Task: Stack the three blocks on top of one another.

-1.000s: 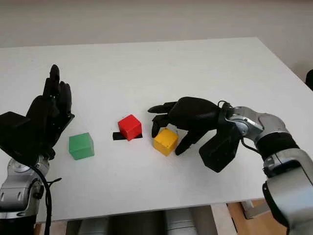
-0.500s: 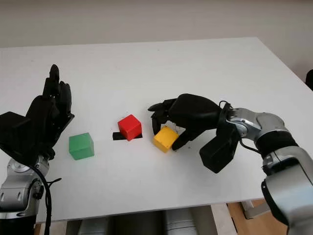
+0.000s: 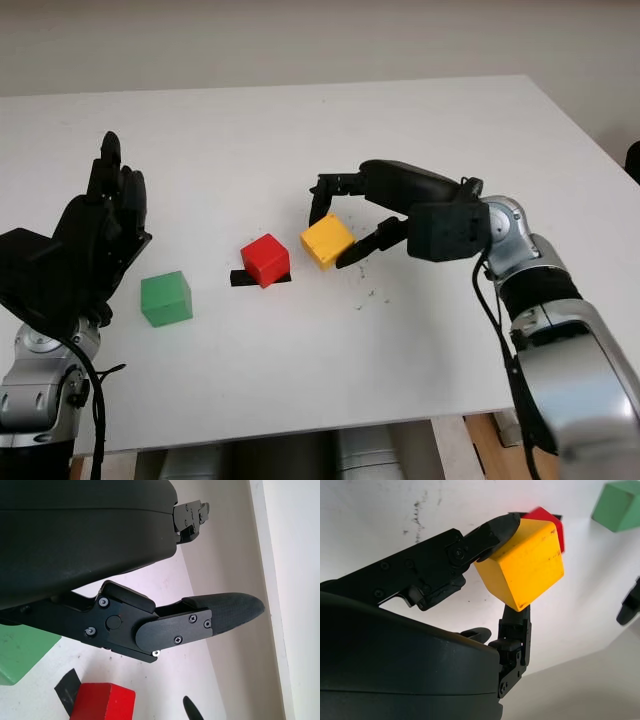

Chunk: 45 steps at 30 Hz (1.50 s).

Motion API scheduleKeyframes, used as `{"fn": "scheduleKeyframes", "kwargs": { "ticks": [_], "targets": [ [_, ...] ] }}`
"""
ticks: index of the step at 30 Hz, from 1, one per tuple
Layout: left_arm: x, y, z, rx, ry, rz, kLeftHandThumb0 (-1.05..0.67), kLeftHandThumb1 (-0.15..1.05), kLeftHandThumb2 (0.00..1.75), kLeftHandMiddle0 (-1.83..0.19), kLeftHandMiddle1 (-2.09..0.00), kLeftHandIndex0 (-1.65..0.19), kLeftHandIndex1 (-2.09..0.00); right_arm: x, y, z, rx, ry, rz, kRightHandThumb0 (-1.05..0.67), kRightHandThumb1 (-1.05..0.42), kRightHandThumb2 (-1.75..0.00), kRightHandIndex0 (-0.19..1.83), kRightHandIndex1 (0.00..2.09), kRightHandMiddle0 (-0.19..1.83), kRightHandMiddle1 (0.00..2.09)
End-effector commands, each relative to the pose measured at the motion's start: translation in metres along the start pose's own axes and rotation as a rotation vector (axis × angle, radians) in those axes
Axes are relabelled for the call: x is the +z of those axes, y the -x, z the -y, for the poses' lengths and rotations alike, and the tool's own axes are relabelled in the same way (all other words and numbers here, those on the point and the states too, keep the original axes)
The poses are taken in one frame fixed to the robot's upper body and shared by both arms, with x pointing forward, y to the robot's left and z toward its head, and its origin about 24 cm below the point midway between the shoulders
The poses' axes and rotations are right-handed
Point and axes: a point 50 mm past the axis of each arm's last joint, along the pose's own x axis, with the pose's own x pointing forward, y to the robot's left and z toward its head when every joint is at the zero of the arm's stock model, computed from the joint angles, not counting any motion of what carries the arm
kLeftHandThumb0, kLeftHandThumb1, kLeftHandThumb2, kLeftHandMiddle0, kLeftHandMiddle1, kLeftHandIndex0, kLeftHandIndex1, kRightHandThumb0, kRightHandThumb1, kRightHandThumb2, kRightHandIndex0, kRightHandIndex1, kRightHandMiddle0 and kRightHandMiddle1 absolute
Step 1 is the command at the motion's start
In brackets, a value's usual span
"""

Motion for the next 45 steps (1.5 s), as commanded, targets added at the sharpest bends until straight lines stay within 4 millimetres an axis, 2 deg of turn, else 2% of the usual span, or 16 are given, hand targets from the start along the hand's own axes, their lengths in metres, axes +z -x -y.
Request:
{"fn": "scheduleKeyframes", "kwargs": {
  "ticks": [1,9,16,30,40,45],
  "targets": [
    [0.001,0.000,0.000,0.005,-0.006,0.011,-0.80,1.05,0.64,0.19,0.00,0.19,0.00,0.007,-0.004,0.008,-0.019,-0.056,0.017,-0.49,-0.94,-0.06,0.34,0.07,0.42,1.46],
    [0.001,-0.001,-0.001,0.010,-0.010,0.014,-0.80,1.05,0.65,0.19,0.00,0.19,0.00,0.016,-0.013,0.013,-0.019,-0.260,0.013,-0.52,-0.93,-0.05,0.33,0.06,0.43,1.50],
    [0.001,-0.001,-0.001,0.011,-0.015,0.015,-0.80,1.05,0.64,0.19,0.00,0.19,0.00,0.025,-0.028,0.004,0.017,-0.333,0.000,-0.51,-0.91,-0.05,0.28,0.04,0.44,1.53],
    [0.002,0.001,0.000,0.026,-0.018,0.006,-0.81,1.05,0.65,0.19,0.00,0.19,0.00,0.037,-0.064,-0.018,0.103,-0.302,0.027,-0.53,-0.90,-0.05,0.20,0.03,0.45,1.51],
    [0.000,0.002,-0.002,0.040,-0.014,-0.002,-0.81,1.05,0.64,0.19,0.00,0.19,0.00,0.031,-0.076,-0.031,0.124,-0.319,-0.052,-0.50,-0.90,-0.05,0.17,0.03,0.46,1.48],
    [-0.001,0.002,-0.002,0.037,-0.017,-0.004,-0.82,1.05,0.64,0.19,0.00,0.19,0.00,0.030,-0.078,-0.032,0.117,-0.291,-0.070,-0.49,-0.91,-0.05,0.17,0.04,0.46,1.47]
  ]
}}
